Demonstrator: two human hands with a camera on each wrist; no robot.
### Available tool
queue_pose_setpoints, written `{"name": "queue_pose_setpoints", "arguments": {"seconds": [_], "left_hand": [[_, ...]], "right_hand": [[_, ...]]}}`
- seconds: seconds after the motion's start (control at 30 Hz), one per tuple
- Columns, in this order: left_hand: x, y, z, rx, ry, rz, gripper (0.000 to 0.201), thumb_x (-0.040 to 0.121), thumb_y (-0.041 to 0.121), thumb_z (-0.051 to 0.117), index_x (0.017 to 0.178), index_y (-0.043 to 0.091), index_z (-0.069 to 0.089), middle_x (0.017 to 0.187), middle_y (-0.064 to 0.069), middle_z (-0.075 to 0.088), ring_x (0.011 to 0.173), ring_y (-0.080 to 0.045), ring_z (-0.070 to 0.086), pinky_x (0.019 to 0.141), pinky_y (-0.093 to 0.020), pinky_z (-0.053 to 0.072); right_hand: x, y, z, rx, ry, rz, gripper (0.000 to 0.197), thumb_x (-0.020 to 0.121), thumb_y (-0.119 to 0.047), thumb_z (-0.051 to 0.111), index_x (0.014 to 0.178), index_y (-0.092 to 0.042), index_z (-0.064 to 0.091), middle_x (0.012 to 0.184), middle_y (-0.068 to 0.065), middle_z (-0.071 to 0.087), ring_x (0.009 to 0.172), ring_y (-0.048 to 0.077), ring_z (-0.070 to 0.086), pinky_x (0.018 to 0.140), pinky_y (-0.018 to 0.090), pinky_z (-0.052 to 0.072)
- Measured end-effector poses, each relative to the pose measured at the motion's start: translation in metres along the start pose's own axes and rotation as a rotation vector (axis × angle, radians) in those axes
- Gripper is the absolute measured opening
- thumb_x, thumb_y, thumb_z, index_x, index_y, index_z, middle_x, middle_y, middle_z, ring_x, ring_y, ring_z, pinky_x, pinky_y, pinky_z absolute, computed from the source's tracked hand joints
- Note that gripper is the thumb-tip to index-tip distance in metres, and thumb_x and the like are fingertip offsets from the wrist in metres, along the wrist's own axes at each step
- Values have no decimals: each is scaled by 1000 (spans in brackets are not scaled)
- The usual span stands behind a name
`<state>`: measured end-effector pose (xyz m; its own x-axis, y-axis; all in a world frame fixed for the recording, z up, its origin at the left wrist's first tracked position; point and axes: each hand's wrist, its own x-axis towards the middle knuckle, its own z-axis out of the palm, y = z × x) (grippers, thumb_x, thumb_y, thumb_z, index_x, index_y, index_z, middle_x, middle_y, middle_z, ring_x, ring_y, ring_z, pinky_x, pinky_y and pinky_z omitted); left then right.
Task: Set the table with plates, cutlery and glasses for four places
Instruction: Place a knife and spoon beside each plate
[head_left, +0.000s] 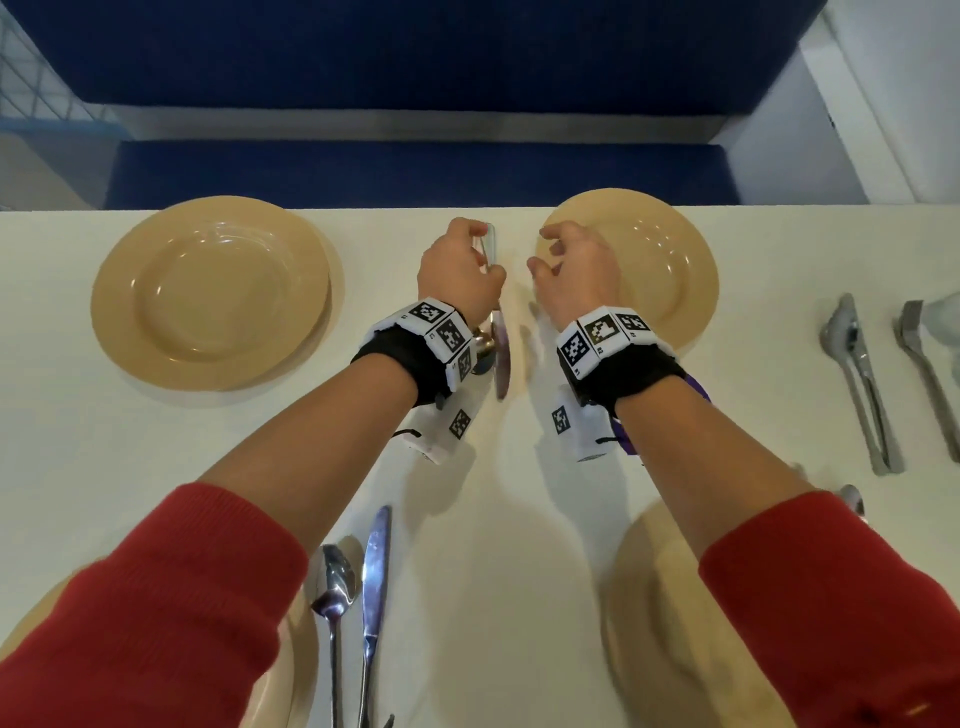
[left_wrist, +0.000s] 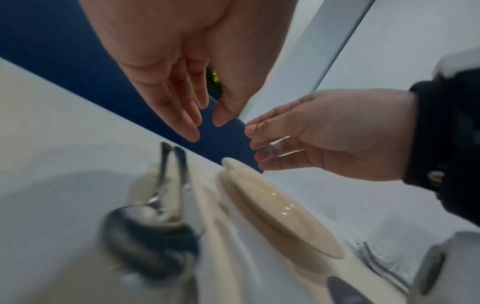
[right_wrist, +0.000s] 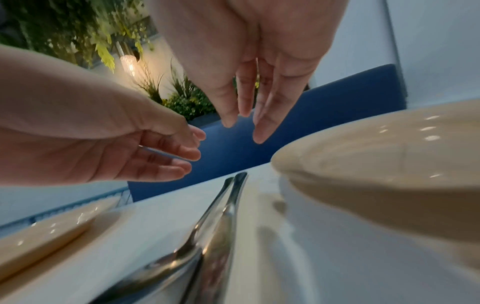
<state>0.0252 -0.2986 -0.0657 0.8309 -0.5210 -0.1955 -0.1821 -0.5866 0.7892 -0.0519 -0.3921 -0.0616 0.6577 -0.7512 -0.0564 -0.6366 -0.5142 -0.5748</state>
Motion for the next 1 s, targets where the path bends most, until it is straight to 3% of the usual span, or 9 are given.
{"name": "queue_pose_setpoints", "arguments": {"seconds": [0.13, 0.33, 0.47, 0.53, 0.6, 0.73, 0.83, 0.9, 1.0], "left_hand": [[-28, 48, 32, -70, -85, 99, 49, 82, 20, 64, 127, 19, 45, 106, 0, 57, 94, -14, 54, 84, -29, 47], [-99, 119, 139, -28, -382, 195, 40, 83, 25, 66, 119, 14, 54, 100, -4, 65, 98, -20, 61, 85, -29, 46], [-128, 154, 220, 119, -512, 185, 35, 86, 29, 61, 117, 14, 58, 113, -5, 65, 110, -22, 59, 84, -26, 44], [-132, 170, 260, 198, -568, 170, 17, 89, 27, 57, 99, 15, 62, 103, -4, 64, 108, -25, 57, 77, -25, 44], [-130, 182, 300, 262, -586, 139, 17, 90, 26, 54, 77, 16, 56, 95, -6, 62, 102, -27, 58, 69, -27, 42], [-122, 191, 352, 404, -508, 69, 31, 89, 20, 52, 61, 13, 41, 102, -11, 67, 75, -24, 54, 54, -26, 37], [-119, 197, 365, 430, -454, 62, 13, 88, 16, 55, 77, 9, 51, 96, -11, 65, 84, -27, 60, 61, -27, 41], [-117, 201, 370, 459, -424, 58, 12, 88, 20, 57, 92, 8, 59, 100, -12, 66, 82, -24, 60, 62, -27, 41], [-110, 204, 374, 473, -398, 35, 18, 85, 26, 61, 78, 11, 53, 94, -9, 66, 72, -21, 56, 59, -27, 40]], "right_hand": [[-23, 36, -54, -5, 196, 41, 47, 81, -10, 58, 127, -15, 46, 129, 5, 46, 112, 20, 50, 89, 26, 39], [-71, 155, -140, -65, 230, 296, 50, 81, -13, 61, 128, -8, 42, 132, 12, 43, 121, 27, 45, 98, 33, 36], [-85, 247, -180, -140, 160, 509, 43, 84, -16, 58, 125, -7, 47, 127, 15, 52, 118, 32, 50, 97, 37, 41], [-83, 287, -194, -208, 58, 564, 37, 88, -15, 54, 124, -7, 51, 127, 16, 55, 118, 31, 52, 96, 34, 42], [-77, 318, -202, -258, -41, 542, 35, 92, -17, 50, 125, -6, 52, 127, 15, 55, 118, 30, 53, 96, 33, 42], [-58, 349, -201, -312, -148, 417, 32, 94, -15, 47, 124, -3, 51, 129, 16, 52, 118, 29, 52, 95, 31, 40], [-44, 354, -199, -247, -166, 407, 26, 92, -12, 49, 115, -2, 55, 121, 16, 56, 112, 31, 55, 86, 32, 44], [-40, 358, -198, -239, -196, 399, 16, 90, -15, 52, 96, -2, 58, 107, 17, 61, 99, 32, 59, 70, 30, 41], [-38, 362, -199, -263, -223, 407, 30, 89, -16, 52, 62, -5, 48, 65, 7, 50, 60, 26, 50, 48, 22, 29]]}}
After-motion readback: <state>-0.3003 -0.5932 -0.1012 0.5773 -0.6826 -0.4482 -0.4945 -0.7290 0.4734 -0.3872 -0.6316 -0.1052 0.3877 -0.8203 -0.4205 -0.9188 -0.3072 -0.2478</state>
